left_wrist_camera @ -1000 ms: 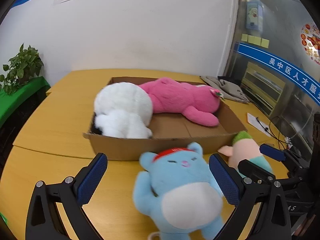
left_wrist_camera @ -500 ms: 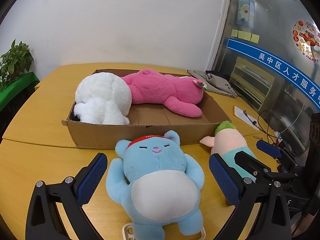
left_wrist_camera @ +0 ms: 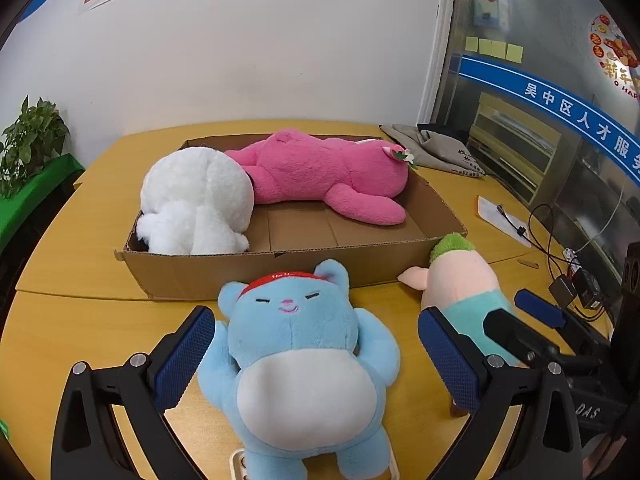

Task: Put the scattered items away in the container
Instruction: 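Withdraw both open tools and move them toward the light-blue bear, then close the left gripper on the blue bear while the right gripper also grips it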

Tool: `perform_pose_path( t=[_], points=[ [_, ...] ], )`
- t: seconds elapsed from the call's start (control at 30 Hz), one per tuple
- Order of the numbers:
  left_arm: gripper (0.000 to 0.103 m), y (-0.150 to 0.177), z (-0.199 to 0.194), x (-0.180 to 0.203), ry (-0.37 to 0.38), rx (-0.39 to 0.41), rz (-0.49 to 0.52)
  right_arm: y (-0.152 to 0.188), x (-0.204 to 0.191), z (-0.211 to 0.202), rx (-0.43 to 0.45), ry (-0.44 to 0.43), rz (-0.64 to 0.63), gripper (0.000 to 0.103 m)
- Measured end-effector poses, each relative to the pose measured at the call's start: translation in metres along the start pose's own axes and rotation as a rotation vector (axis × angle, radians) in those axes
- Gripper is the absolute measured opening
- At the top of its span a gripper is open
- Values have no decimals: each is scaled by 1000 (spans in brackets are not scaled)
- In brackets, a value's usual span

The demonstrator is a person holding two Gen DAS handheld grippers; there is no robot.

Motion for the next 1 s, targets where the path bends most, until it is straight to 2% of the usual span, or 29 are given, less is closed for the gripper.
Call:
perform_pose_path(
  t=[0.17,0.43,0.63,0.87,0.97,1.0],
  points=[
    [103,-5,5,6,3,-17,16,-4,8,-4,-4,-11,9,95],
    [103,11,19,-2,59,-50,7,-2,21,2,-19,41,42,95],
    [103,34,26,-32,108,-75,-52,5,5,15,-37,71,20,95],
    [103,59,33,-85,177,-79,-187,16,-33,32,-74,85,-86,95],
    [99,69,45,-101,215,-108,-225,23,-42,50,-114,106,-125,95],
    [94,73,50,-104,231,-126,-227,25,-43,57,-129,121,-136,94]
  ],
)
Point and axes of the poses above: each gripper's, at about its wrist camera, not at the fingertips, and z roughly the way its jaws point, x to its right, y to its underside, the point moved 6 cm from there along z, roughly the way its jaws point, and after that the axes turned 9 degrees about z, right-handed, at the moved point
